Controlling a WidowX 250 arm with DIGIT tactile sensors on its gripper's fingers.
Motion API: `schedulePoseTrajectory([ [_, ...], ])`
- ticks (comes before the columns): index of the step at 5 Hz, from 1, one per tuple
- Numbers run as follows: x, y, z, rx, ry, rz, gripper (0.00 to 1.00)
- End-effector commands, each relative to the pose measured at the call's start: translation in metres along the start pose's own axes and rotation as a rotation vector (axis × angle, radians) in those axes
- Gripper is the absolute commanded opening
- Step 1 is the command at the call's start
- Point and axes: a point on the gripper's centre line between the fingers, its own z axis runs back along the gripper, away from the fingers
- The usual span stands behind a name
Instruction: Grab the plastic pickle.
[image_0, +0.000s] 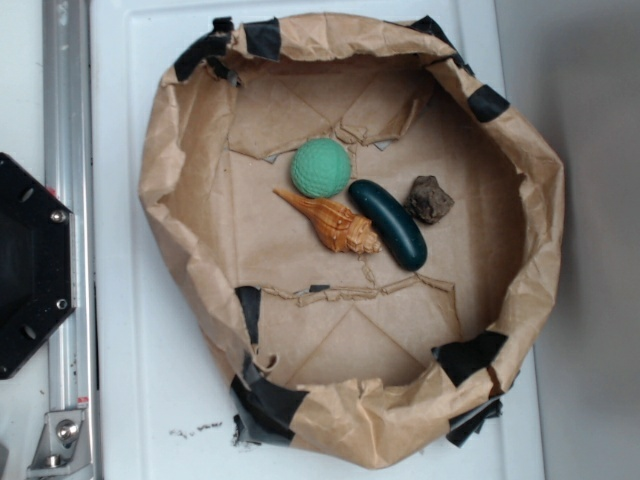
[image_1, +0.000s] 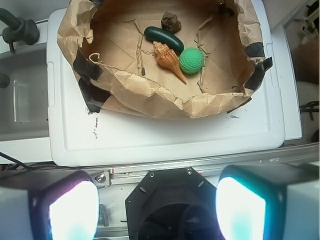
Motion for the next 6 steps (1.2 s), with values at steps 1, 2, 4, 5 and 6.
schedulePoseTrajectory([
  [1, 0.000, 0.000, 0.000, 0.000, 0.000, 0.000, 1.00],
  [2, 0.047, -0.003, -0.030, -0.001, -0.081, -0.169, 1.00],
  [4, 0.137, -0.022, -0.108, 0.103, -0.066, -0.472, 1.00],
  [5, 0.153, -0.019, -0.142, 0.112, -0.050, -0.540, 1.00],
  [6, 0.167, -0.016, -0.169, 0.122, -0.065, -0.620, 1.00],
])
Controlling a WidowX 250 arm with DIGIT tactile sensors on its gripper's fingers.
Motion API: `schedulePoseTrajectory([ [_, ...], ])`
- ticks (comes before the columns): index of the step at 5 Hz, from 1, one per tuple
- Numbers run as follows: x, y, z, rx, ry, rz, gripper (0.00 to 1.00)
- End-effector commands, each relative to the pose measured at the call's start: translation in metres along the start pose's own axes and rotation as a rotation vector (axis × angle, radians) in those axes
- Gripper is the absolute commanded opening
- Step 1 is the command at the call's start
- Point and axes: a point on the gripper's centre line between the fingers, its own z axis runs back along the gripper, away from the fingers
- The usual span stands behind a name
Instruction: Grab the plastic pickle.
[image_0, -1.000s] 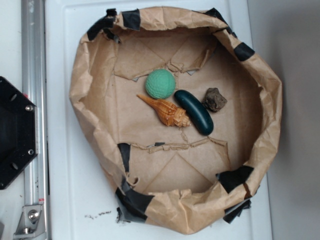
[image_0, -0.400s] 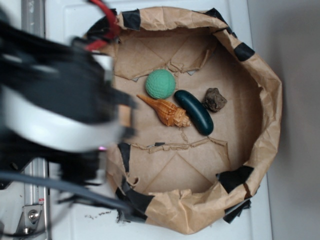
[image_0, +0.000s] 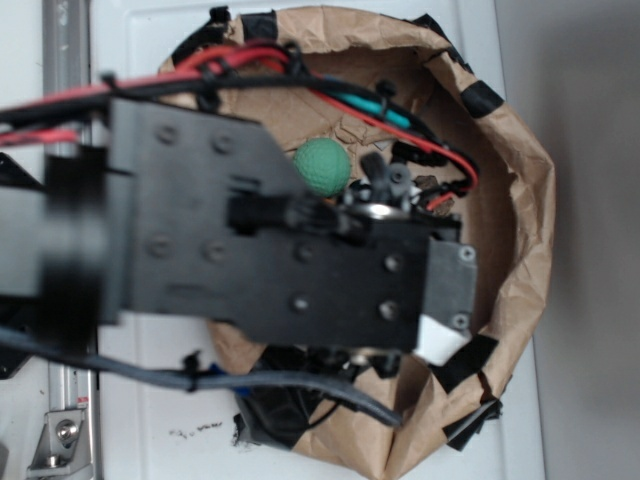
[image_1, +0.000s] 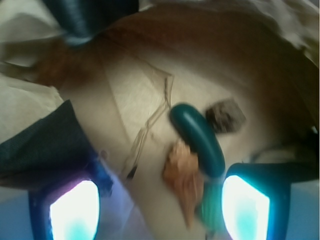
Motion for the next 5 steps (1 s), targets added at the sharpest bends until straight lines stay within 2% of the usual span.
schedulePoseTrajectory([
  [1, 0.010, 0.021, 0.009, -0.029, -0.146, -0.043, 1.00],
  [2, 0.003, 0.035, 0.057, -0.054, -0.267, 0.008, 1.00],
  [3, 0.002, 0.051, 0.085, -0.040, -0.319, 0.051, 1.00],
  [4, 0.007, 0.054, 0.079, -0.033, -0.296, 0.044, 1.00],
  [5, 0.015, 0.037, 0.040, 0.015, -0.196, -0.075, 1.00],
])
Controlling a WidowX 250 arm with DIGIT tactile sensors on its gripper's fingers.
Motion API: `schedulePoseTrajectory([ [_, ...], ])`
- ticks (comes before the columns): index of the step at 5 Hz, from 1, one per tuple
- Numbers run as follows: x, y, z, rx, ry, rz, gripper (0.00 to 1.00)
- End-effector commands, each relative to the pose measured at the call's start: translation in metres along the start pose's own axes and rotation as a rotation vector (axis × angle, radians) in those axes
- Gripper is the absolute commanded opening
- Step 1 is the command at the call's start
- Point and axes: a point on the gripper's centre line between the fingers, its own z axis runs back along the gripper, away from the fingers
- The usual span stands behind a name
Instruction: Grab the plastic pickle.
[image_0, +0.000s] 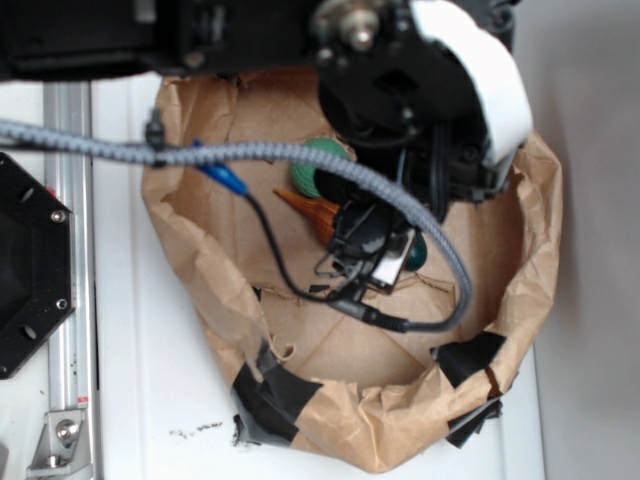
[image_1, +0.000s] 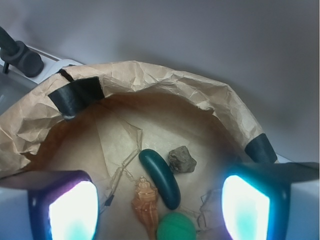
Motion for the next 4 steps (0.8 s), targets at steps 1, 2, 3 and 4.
schedulePoseTrajectory([
  [1, -0.003, -0.029, -0.074, 0.063, 0.138, -0.279, 1.00],
  [2, -0.022, -0.041, -0.108, 0.060, 0.221, -0.501, 1.00],
  [3, -0.020, -0.042, -0.106, 0.042, 0.193, -0.489, 1.00],
  [4, -0.016, -0.037, -0.118, -0.005, 0.191, -0.487, 1.00],
])
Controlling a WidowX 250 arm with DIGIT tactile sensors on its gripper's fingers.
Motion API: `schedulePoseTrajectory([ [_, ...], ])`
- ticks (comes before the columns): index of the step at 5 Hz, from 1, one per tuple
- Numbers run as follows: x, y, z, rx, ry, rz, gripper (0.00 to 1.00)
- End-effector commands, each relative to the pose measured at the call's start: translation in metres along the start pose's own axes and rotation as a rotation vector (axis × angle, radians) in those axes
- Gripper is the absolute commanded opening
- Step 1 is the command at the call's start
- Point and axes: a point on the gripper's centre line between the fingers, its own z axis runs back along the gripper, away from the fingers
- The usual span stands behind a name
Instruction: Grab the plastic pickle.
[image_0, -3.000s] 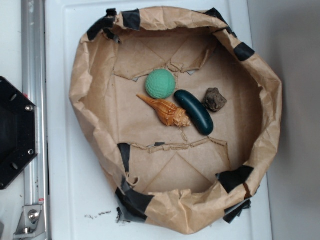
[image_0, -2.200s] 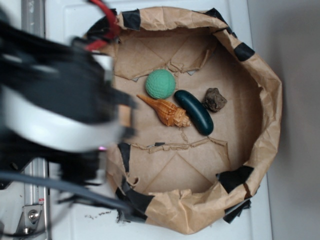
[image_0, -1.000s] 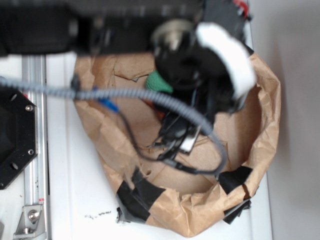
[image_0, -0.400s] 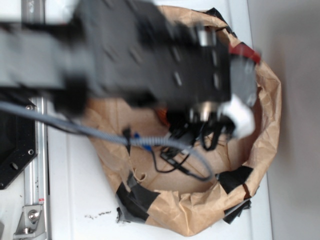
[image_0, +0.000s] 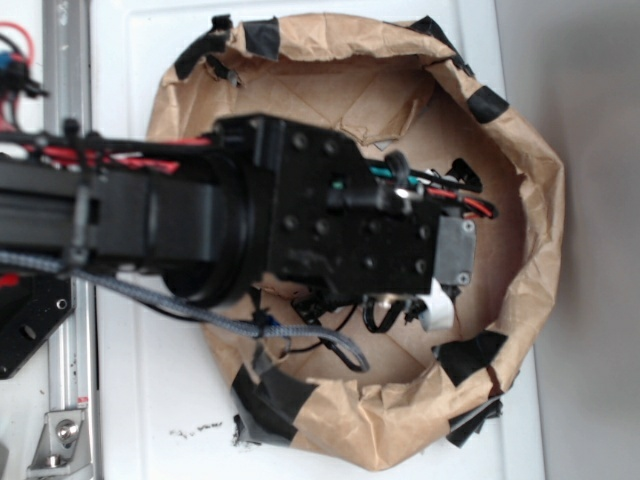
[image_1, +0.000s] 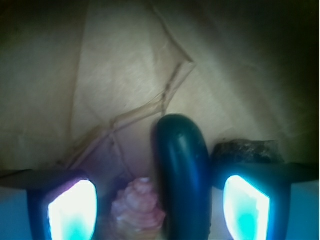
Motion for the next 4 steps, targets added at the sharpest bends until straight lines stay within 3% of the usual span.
schedulePoseTrajectory([
  [1, 0.013, 0.007, -0.011, -0.047, -0.039, -0.046, 1.00],
  [2, 0.015, 0.005, -0.017, -0.063, -0.019, -0.062, 1.00],
  [3, 0.001, 0.009, -0.017, -0.022, 0.027, -0.031, 1.00],
  [4, -0.024, 0.020, -0.015, -0.025, 0.043, 0.035, 1.00],
])
